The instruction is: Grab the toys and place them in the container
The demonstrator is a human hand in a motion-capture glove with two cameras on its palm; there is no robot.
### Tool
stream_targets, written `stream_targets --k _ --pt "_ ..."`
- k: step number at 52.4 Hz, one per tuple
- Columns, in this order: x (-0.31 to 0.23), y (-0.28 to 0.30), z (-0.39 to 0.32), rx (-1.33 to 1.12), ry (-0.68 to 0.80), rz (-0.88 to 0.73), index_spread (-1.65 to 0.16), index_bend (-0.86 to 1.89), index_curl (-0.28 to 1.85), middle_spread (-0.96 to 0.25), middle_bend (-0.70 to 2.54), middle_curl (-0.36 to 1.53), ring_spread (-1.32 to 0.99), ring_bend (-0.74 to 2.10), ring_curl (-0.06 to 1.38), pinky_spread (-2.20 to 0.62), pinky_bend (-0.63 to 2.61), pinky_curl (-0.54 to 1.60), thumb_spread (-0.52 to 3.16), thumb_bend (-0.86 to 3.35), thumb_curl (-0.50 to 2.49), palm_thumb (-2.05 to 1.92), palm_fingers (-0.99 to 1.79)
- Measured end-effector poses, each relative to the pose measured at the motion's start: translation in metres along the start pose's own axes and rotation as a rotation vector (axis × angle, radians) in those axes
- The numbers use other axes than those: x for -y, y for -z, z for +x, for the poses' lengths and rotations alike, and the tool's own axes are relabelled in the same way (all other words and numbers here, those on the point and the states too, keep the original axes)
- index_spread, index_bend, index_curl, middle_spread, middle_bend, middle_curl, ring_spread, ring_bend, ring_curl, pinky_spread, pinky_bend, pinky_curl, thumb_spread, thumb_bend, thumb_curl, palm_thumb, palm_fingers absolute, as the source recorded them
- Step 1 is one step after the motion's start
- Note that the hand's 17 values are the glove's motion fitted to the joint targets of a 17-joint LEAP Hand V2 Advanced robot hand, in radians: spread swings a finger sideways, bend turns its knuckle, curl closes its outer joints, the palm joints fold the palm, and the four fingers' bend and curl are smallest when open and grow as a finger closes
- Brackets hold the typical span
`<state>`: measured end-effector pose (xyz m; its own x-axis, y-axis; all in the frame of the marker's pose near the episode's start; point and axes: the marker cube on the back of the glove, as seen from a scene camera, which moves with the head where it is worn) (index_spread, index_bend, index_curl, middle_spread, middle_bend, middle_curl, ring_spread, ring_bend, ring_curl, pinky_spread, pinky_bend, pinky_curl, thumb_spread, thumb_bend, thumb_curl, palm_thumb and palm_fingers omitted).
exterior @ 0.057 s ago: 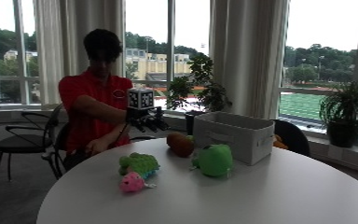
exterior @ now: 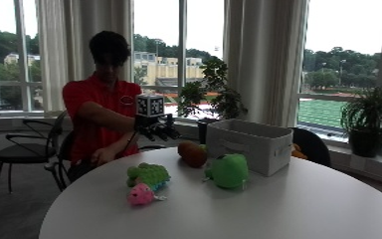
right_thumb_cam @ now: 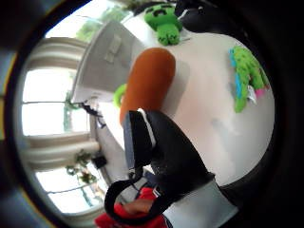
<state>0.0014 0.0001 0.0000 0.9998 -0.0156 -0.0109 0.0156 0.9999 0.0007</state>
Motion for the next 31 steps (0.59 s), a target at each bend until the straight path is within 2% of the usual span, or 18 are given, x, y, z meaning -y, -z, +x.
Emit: stream_targets --k 8,11,14,23,31 --pt "-0.013 -0.002 -0.011 0.010 -0.016 -0.002 -0.33 0.21 0.13 -0.14 0.18 0.09 -0.12 0.20 0.07 0.03 0.54 0.19 0.94 -0.05 0.04 -0.08 0.16" --pt "-0.002 -0.001 -0.001 -0.024 -0.006 0.021 -0.35 0.21 0.15 -0.15 0.18 0.10 -0.13 0.20 0.08 0.03 0.55 0.20 1.01 -0.06 0.05 -0.08 0.14" --pt "0.010 0.001 0.008 -0.037 0.004 0.029 -0.37 0.20 0.17 -0.16 0.18 0.12 -0.14 0.20 0.09 0.03 0.56 0.21 1.06 -0.06 0.06 -0.09 0.14" --pt "-0.019 -0.002 -0.013 0.020 -0.009 -0.015 -0.40 0.20 0.22 -0.17 0.18 0.16 -0.15 0.22 0.12 0.03 0.57 0.23 1.15 -0.06 0.08 -0.09 0.12" --pt "-0.015 -0.003 -0.016 0.043 0.024 -0.007 -0.41 0.20 0.25 -0.17 0.18 0.19 -0.16 0.22 0.14 0.04 0.58 0.25 1.18 -0.06 0.09 -0.09 0.10"
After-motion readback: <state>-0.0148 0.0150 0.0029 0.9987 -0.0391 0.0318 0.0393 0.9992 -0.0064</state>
